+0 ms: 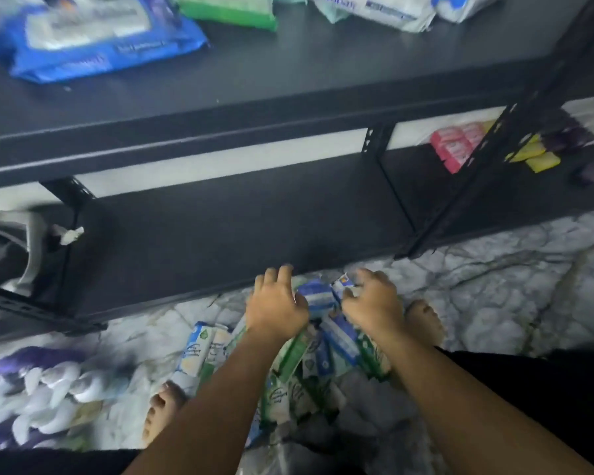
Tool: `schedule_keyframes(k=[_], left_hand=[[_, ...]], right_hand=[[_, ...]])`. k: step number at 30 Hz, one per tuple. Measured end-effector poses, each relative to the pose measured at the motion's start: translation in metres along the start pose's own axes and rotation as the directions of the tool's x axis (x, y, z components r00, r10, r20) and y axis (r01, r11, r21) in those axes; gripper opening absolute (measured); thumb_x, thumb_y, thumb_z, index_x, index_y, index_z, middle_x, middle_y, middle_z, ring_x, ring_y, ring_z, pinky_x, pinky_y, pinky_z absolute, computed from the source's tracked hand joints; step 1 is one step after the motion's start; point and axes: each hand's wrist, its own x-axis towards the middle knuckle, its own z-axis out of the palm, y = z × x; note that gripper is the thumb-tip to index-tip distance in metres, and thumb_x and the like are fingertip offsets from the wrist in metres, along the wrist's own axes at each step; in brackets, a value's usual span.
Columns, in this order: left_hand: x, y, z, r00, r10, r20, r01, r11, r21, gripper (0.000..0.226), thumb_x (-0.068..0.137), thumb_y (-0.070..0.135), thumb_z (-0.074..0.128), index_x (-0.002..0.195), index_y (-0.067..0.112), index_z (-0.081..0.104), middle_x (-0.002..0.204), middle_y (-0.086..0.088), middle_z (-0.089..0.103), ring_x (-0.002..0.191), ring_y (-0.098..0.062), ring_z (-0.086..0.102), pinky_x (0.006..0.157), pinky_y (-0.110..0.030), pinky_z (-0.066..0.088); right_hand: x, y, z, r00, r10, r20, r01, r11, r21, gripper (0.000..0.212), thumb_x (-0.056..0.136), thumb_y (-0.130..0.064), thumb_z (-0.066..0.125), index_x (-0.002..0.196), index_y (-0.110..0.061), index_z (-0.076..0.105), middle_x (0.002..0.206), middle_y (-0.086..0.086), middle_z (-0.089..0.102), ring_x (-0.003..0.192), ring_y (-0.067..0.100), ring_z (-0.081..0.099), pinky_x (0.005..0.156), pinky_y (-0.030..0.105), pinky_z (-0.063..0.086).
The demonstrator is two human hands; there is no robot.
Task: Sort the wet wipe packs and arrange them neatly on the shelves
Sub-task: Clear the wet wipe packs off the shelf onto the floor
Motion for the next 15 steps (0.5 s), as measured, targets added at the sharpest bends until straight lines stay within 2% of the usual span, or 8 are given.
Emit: schedule_keyframes(k=[4, 8, 11, 13, 15], left_hand=[[0.008, 0.048, -0.080, 0.954, 0.218, -0.208, -0.191, 0.971, 0.140, 0.059, 0.083, 0.038, 0.051, 0.139, 0.019, 0.047, 0.125, -0.006, 0.057, 0.114, -0.031, 0.051, 0.088, -0.045, 0.051], [0.005, 0.096, -0.169, 0.855, 0.424, -0.299, -0.351, 0.897, 0.270, 0.050, 0.083, 0.038, 0.051, 0.129, 0.019, 0.051, 0.117, -0.005, 0.060, 0.109, -0.030, 0.055, 0.086, -0.044, 0.052], [-0.001, 0.123, -0.226, 0.770, 0.520, -0.370, -0.434, 0.852, 0.294, 0.040, 0.083, 0.034, 0.052, 0.120, 0.020, 0.054, 0.107, -0.001, 0.062, 0.099, -0.028, 0.059, 0.077, -0.042, 0.054], [0.000, 0.136, -0.257, 0.733, 0.553, -0.396, -0.455, 0.832, 0.318, 0.037, 0.083, 0.035, 0.052, 0.118, 0.021, 0.054, 0.106, 0.002, 0.062, 0.097, -0.026, 0.059, 0.075, -0.042, 0.054], [0.009, 0.146, -0.282, 0.707, 0.580, -0.404, -0.469, 0.813, 0.347, 0.039, 0.083, 0.036, 0.049, 0.119, 0.021, 0.053, 0.107, 0.001, 0.061, 0.098, -0.026, 0.058, 0.076, -0.043, 0.054]], right_hand=[[0.003, -0.045, -0.079, 0.956, -0.190, -0.223, 0.204, 0.978, 0.041, 0.038, 0.083, -0.031, 0.065, 0.118, -0.018, 0.070, 0.112, 0.005, 0.062, 0.103, 0.029, 0.062, 0.084, 0.036, 0.055], [-0.012, -0.090, -0.174, 0.818, -0.395, -0.418, 0.415, 0.909, -0.046, 0.019, 0.080, -0.025, 0.063, 0.095, -0.020, 0.074, 0.090, -0.002, 0.063, 0.088, 0.023, 0.059, 0.074, 0.032, 0.052], [-0.027, -0.116, -0.234, 0.709, -0.485, -0.513, 0.509, 0.854, -0.105, 0.007, 0.078, -0.020, 0.061, 0.076, -0.022, 0.068, 0.075, -0.007, 0.059, 0.076, 0.020, 0.057, 0.069, 0.033, 0.052], [-0.028, -0.130, -0.267, 0.670, -0.512, -0.537, 0.525, 0.839, -0.144, 0.007, 0.079, -0.019, 0.061, 0.075, -0.022, 0.067, 0.075, -0.007, 0.060, 0.077, 0.018, 0.056, 0.070, 0.032, 0.051], [-0.021, -0.140, -0.296, 0.671, -0.505, -0.543, 0.514, 0.845, -0.151, 0.012, 0.079, -0.019, 0.061, 0.085, -0.022, 0.070, 0.084, -0.006, 0.063, 0.084, 0.019, 0.058, 0.077, 0.032, 0.051]])
